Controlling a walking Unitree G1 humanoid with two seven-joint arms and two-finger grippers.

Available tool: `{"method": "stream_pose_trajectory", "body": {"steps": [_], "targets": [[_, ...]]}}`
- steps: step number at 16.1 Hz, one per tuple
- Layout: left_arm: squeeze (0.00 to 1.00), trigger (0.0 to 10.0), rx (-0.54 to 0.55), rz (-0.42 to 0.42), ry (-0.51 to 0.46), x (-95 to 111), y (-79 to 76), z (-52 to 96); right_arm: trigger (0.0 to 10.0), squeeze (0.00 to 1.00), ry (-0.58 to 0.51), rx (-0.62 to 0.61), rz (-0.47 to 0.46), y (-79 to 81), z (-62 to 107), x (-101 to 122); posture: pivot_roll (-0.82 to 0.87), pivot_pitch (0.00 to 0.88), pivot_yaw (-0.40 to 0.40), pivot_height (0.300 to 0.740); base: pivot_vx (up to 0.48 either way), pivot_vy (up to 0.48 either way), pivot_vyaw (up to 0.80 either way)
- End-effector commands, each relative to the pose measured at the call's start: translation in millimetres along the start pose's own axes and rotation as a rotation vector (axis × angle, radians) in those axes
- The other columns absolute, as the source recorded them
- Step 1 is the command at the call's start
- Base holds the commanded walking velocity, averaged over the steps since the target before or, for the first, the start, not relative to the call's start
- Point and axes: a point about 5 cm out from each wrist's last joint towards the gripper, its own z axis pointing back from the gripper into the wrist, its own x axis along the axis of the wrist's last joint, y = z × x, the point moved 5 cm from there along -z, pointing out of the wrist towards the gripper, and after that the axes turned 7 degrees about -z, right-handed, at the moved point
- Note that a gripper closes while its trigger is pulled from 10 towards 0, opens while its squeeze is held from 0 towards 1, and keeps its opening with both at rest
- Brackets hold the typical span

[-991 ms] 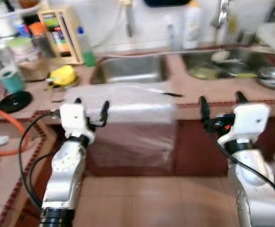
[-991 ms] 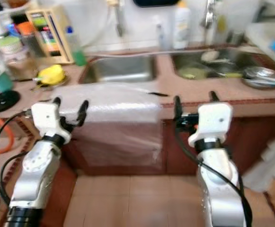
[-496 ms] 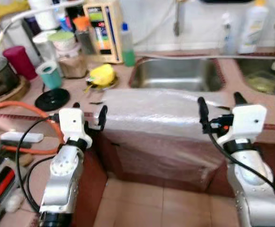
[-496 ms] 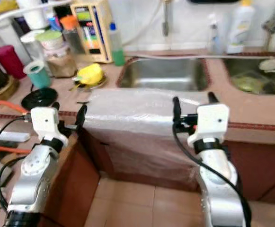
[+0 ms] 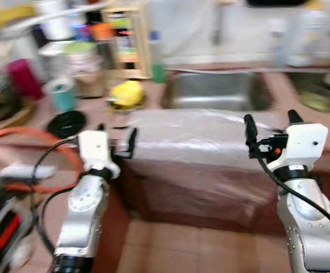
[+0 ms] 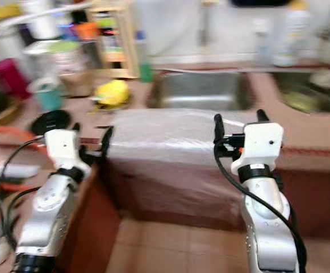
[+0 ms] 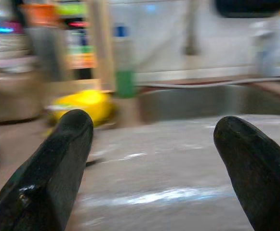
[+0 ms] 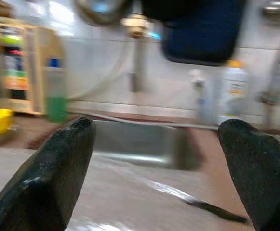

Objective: Kitchen organization

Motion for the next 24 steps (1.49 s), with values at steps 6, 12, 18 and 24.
{"method": "stream_pose_trajectory", "body": {"steps": [6, 12, 18, 24], "targets": [[0.0, 10.0, -0.004, 0.0, 0.001, 0.2, 2.8, -0.8, 10.0, 0.0, 0.012, 0.001, 0.002, 1.4, -0.1, -1.2, -0.07, 0.0, 0.126, 0.74, 0.0, 0.0, -0.77], [0.0, 10.0, -0.015, 0.003, 0.004, -0.9, 0.9, 0.9, 10.0, 0.0, 0.014, 0.012, -0.001, 4.7, -0.6, -2.0, -0.06, 0.0, 0.125, 0.74, 0.041, 0.0, -0.77], [0.0, 10.0, -0.004, 0.011, 0.017, -3.5, 0.2, 0.2, 10.0, 0.0, 0.019, 0.014, -0.003, 5.4, -0.1, -3.0, -0.07, 0.0, 0.124, 0.74, 0.04, 0.0, -0.76], [0.0, 10.0, 0.011, 0.013, 0.016, -3.3, -0.1, 0.1, 10.0, 0.0, 0.016, 0.027, -0.007, 8.5, -0.4, -3.0, -0.06, 0.0, 0.116, 0.74, 0.0, 0.0, -0.07]]}}
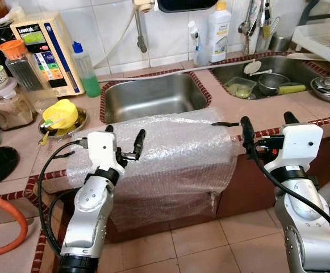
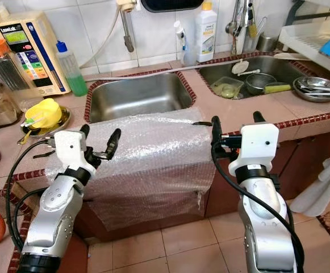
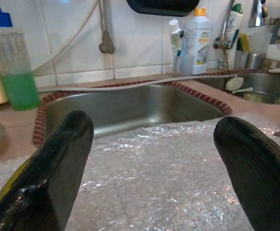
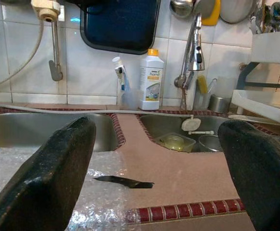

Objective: Kitchen organization

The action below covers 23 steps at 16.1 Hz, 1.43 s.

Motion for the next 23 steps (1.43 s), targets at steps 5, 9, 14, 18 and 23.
{"method": "stream_pose_trajectory", "body": {"steps": [5, 9, 14, 18, 23], "targets": [[0.0, 10.0, 0.084, -0.014, 0.025, -4.6, 13.9, -2.0, 10.0, 0.0, 0.002, 0.042, -0.008, 11.5, -3.2, -1.8, -0.05, 0.0, 0.096, 0.74, 0.0, 0.0, 0.0], [0.0, 10.0, 0.117, 0.007, 0.017, -5.9, 13.6, 1.0, 10.0, 0.0, 0.003, 0.097, 0.0, 17.8, -10.0, -0.6, -0.04, 0.0, 0.039, 0.74, 0.0, 0.0, 0.0], [0.0, 10.0, 0.146, 0.019, 0.016, -8.8, 12.1, 5.3, 10.0, 0.0, 0.009, 0.149, 0.013, 24.8, -17.3, 0.2, -0.03, 0.0, -0.003, 0.74, 0.0, 0.0, 0.0], [0.0, 10.0, 0.097, -0.008, -0.005, -2.4, 3.3, 2.9, 10.0, 0.0, 0.005, 0.134, 0.006, 24.8, -14.9, -0.9, -0.03, 0.0, 0.033, 0.74, 0.0, 0.0, 0.0], [0.0, 10.0, 0.067, -0.012, -0.016, 5.1, -4.0, 5.1, 10.0, 0.0, 0.005, 0.084, 0.019, 12.6, -4.9, 3.8, -0.06, 0.0, 0.058, 0.74, 0.0, 0.0, 0.0]]}}
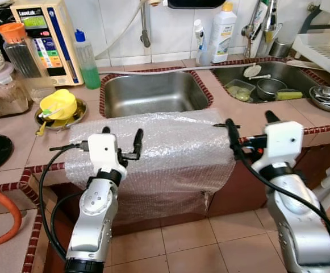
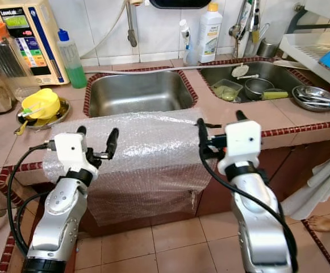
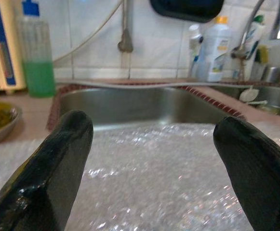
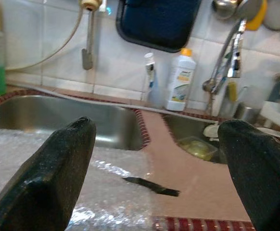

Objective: Kitchen organization

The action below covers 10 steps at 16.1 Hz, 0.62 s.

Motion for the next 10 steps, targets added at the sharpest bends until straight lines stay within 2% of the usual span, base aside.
{"method": "stream_pose_trajectory", "body": {"steps": [1, 3, 6, 10], "targets": [[0.0, 10.0, 0.0, -0.007, 0.011, -0.5, 2.1, 2.4, 10.0, 0.0, -0.017, -0.019, 0.012, -5.3, 1.2, 7.7, -0.07, 0.001, 0.057, 0.74, 0.0, 0.0, 0.0], [0.0, 10.0, 0.008, -0.047, 0.007, -0.7, 9.2, 1.6, 10.0, 0.0, -0.015, -0.029, 0.006, -1.6, -0.1, 5.3, -0.05, 0.0, 0.059, 0.74, 0.0, 0.0, 0.0], [0.0, 10.0, 0.07, -0.061, -0.015, 4.1, 21.6, -0.6, 10.0, 0.0, -0.026, -0.022, -0.017, 8.7, -8.8, 5.9, -0.03, 0.0, 0.034, 0.74, 0.0, 0.0, 0.0], [0.0, 10.0, 0.132, -0.08, -0.02, 10.9, 28.1, -5.9, 10.0, 0.0, -0.028, 0.036, -0.024, 16.7, -20.1, 5.8, 0.03, 0.0, 0.043, 0.74, 0.0, 0.0, 0.0]]}}
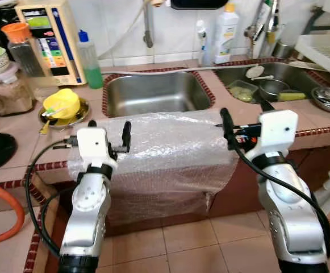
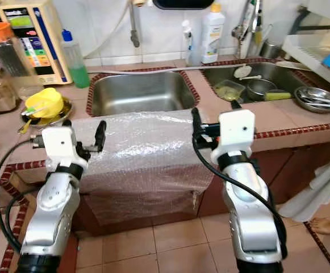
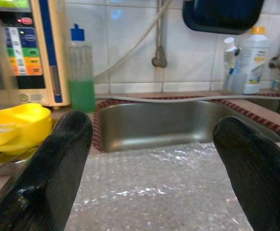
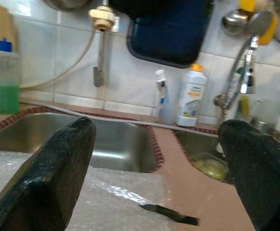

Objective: Kitchen organization

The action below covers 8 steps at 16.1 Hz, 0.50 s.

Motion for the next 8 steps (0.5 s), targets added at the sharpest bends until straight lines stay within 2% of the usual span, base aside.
{"method": "stream_pose_trajectory", "body": {"steps": [1, 6, 8], "targets": [[0.0, 10.0, 0.009, -0.005, 0.011, -0.4, 3.1, -2.1, 10.0, 0.0, 0.016, -0.02, -0.019, -4.0, -1.1, -6.9, 0.05, 0.0, 0.046, 0.74, 0.0, 0.0, 0.0], [0.0, 10.0, 0.004, 0.008, 0.002, 2.0, 0.2, -11.6, 10.0, 0.0, 0.01, -0.024, -0.039, 2.1, -2.6, -9.6, 0.05, 0.0, 0.059, 0.74, 0.0, 0.0, 0.0], [0.0, 10.0, -0.002, 0.016, -0.015, 7.4, -2.1, -16.9, 10.0, 0.0, 0.008, -0.018, -0.062, 7.7, -7.5, -11.3, 0.06, 0.0, 0.056, 0.74, 0.0, -0.247, 0.0]]}}
